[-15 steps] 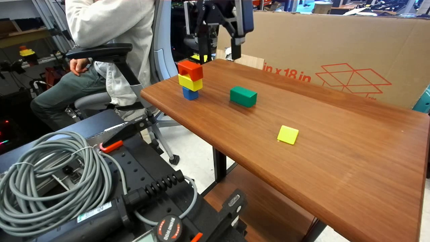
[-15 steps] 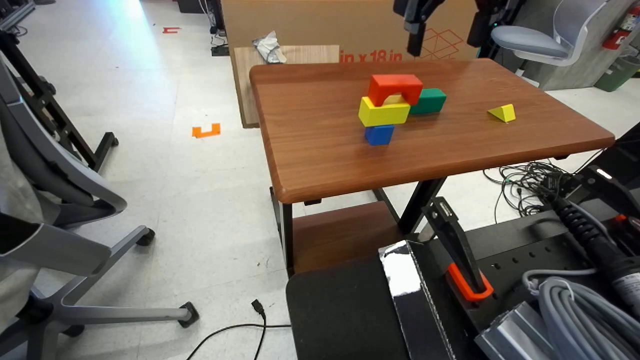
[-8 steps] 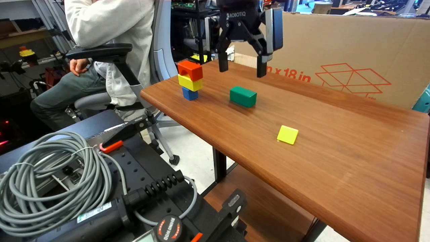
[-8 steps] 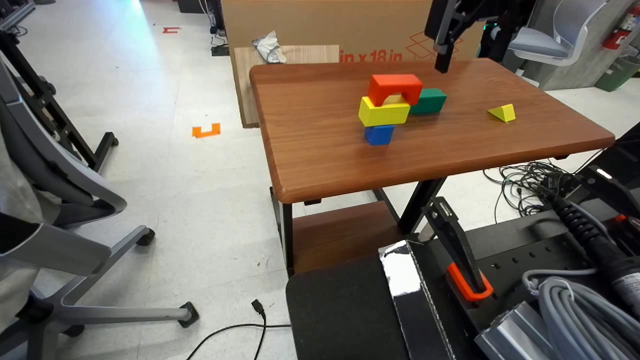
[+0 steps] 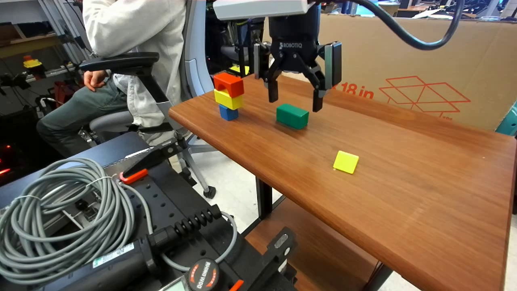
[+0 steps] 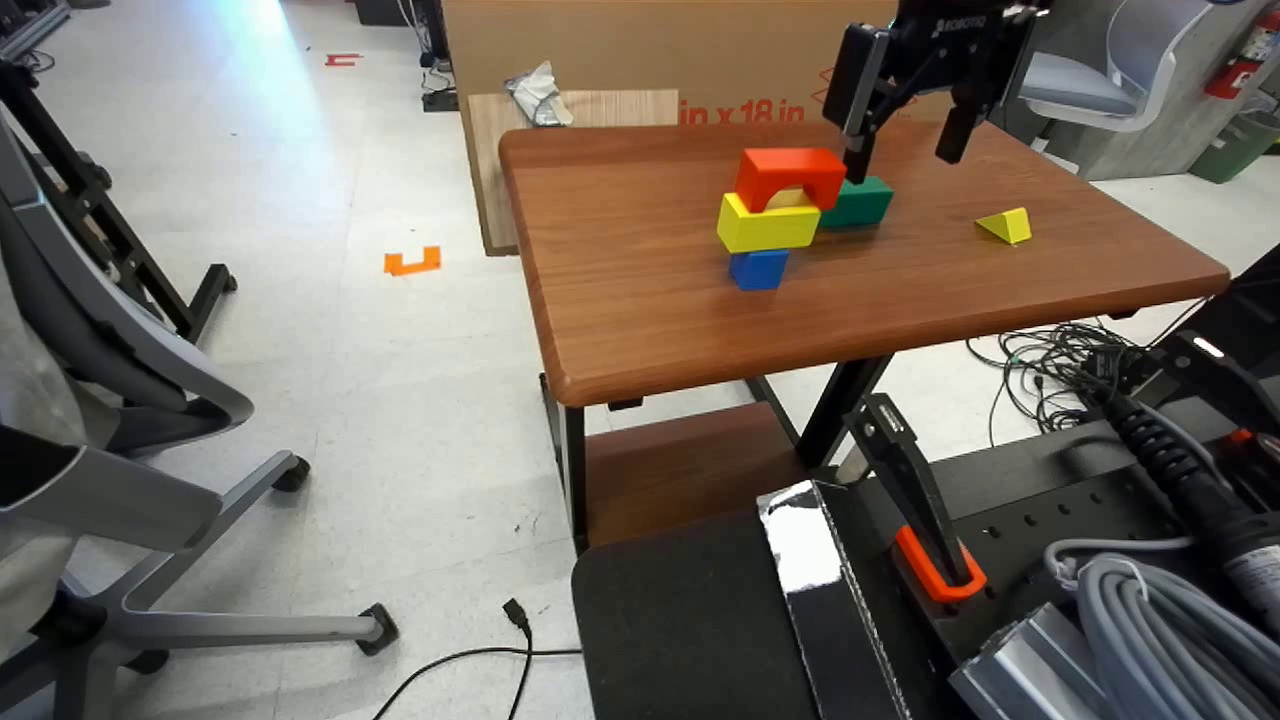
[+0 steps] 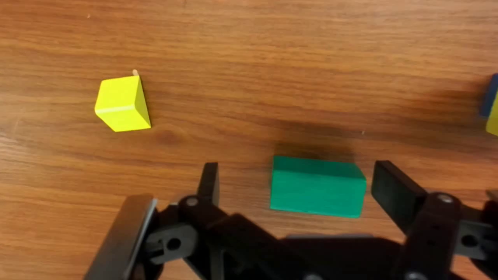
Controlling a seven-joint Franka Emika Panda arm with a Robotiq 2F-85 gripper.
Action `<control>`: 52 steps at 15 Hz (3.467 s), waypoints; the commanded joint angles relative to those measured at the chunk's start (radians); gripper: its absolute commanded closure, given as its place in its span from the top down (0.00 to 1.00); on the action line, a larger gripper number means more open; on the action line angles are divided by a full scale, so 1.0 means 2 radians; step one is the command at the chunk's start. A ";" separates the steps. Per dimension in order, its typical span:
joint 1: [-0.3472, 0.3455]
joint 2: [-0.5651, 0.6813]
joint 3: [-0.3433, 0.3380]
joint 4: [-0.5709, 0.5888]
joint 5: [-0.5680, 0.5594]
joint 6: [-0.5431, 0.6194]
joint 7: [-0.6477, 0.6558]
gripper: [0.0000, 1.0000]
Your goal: Place the orange block on top of the stack on the left, place the green block on top of the orange block
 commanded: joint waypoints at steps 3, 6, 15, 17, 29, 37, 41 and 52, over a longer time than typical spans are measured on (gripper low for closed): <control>-0.013 0.034 0.014 0.032 0.035 0.003 -0.040 1.00; -0.012 0.044 0.017 0.043 0.046 0.002 -0.047 1.00; -0.004 0.065 0.017 0.065 0.045 0.001 -0.044 0.49; 0.002 0.052 0.009 0.052 0.039 0.006 -0.029 0.42; -0.006 -0.151 0.020 -0.098 0.071 0.010 -0.014 0.42; 0.009 -0.187 0.047 -0.110 0.077 -0.005 0.023 0.42; 0.018 -0.183 0.061 -0.104 0.071 -0.013 0.049 0.42; 0.040 -0.167 0.076 -0.086 0.051 -0.043 0.134 0.42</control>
